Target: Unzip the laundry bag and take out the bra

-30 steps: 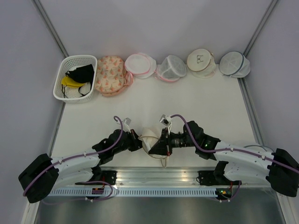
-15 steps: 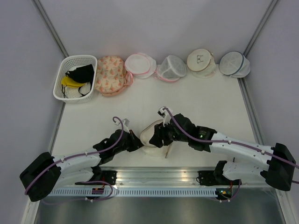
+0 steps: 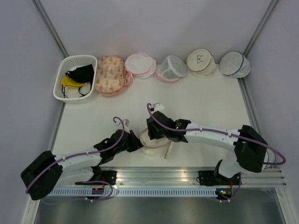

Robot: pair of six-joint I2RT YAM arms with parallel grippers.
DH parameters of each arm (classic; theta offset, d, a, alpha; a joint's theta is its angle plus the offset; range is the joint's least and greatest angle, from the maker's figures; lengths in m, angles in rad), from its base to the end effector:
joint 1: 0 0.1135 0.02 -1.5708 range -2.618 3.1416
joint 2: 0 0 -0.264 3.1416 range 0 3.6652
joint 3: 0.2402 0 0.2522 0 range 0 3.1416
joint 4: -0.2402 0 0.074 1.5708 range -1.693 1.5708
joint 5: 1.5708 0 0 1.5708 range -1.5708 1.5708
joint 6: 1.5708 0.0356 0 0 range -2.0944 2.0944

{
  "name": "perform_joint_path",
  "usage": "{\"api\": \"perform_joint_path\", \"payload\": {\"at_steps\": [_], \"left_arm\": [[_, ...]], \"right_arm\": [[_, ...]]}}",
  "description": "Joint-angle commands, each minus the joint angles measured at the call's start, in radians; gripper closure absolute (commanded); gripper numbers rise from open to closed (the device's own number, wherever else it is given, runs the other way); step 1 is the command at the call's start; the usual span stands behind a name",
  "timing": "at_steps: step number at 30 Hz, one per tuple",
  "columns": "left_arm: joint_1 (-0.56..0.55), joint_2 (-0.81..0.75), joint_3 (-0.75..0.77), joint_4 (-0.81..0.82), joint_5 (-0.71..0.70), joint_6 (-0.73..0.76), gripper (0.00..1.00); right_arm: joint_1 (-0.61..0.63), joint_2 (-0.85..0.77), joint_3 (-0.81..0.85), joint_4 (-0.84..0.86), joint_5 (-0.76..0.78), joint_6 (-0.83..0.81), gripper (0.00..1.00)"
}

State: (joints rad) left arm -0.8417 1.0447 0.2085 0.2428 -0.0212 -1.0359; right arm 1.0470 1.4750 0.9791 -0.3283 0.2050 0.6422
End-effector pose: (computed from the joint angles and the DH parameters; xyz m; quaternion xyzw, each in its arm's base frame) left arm 0.1251 -0.1390 0.1389 -0.0905 0.8783 -0.3732 0.2849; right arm 0.1627 0.2671 0.2326 -0.1496 0.9148 0.2080 0.3121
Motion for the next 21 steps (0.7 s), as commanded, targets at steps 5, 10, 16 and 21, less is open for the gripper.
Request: {"api": "perform_joint_path", "payload": {"at_steps": [5, 10, 16, 21], "left_arm": [[0.003, -0.028, 0.019, 0.027, -0.009, -0.003, 0.98], [0.003, -0.034, 0.015, 0.023, -0.014, -0.004, 0.98], [0.003, -0.035, 0.017, 0.02, -0.016, -0.004, 0.98], [0.003, -0.032, 0.017, 0.02, -0.016, -0.006, 0.98]], "right_arm": [[0.002, 0.157, 0.093, -0.133, 0.24, 0.051, 0.52], [0.001, 0.223, 0.053, -0.106, 0.225, 0.037, 0.48], [0.002, 0.249, 0.01, -0.032, 0.151, 0.007, 0.4], [0.002, 0.277, 0.006, -0.026, 0.148, 0.007, 0.54]]}}
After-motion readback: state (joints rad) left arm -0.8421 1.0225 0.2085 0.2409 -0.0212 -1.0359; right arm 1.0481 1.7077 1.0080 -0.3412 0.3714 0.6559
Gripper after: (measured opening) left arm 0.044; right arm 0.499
